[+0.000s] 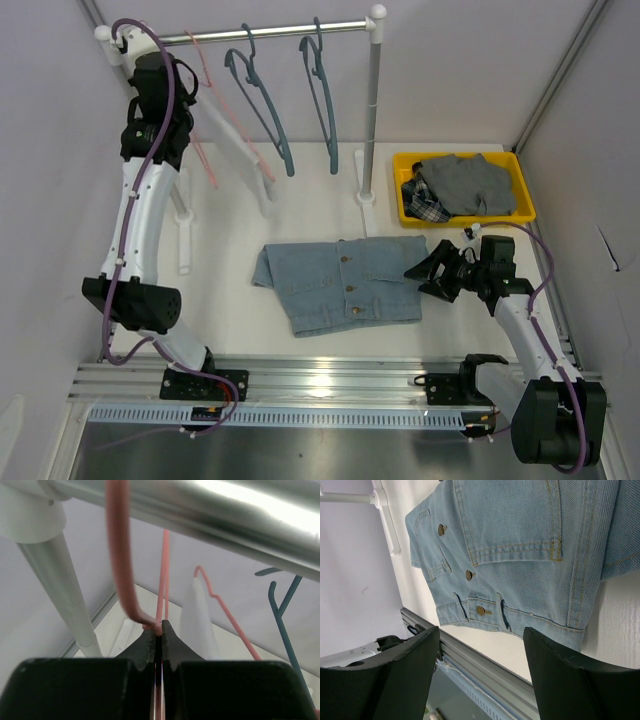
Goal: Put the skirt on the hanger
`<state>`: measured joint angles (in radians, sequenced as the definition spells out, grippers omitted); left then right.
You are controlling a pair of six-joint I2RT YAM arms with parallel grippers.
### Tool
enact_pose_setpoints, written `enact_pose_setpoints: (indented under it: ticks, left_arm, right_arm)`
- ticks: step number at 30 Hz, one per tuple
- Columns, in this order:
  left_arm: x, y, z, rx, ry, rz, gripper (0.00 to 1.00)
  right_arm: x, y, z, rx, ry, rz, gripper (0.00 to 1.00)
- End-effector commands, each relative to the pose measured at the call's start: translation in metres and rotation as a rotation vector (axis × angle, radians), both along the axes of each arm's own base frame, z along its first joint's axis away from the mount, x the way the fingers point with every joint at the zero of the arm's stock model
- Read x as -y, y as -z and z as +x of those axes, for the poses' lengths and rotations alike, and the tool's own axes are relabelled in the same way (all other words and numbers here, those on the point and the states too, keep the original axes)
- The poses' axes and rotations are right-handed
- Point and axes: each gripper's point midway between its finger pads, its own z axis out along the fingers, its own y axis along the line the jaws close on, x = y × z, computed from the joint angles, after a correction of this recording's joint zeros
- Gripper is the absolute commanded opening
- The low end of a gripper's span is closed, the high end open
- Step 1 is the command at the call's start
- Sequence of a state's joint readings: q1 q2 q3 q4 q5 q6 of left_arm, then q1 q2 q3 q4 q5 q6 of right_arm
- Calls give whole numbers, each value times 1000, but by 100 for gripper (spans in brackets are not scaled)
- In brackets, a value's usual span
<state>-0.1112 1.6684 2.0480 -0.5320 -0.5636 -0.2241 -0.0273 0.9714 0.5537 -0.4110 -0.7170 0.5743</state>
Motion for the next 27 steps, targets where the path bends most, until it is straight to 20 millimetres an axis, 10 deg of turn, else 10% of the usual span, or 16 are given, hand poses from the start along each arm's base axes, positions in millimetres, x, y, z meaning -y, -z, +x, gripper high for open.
enact_pose_setpoints:
  ticks: [1, 27]
  left_arm:
    - [2, -46, -19, 111, 29, 22, 0]
    - [20, -73, -55, 126, 191, 67, 0]
  right_arm:
    - [-2, -4, 1, 44, -24, 3, 74]
    - [-3, -4, 3, 49, -31, 8, 73]
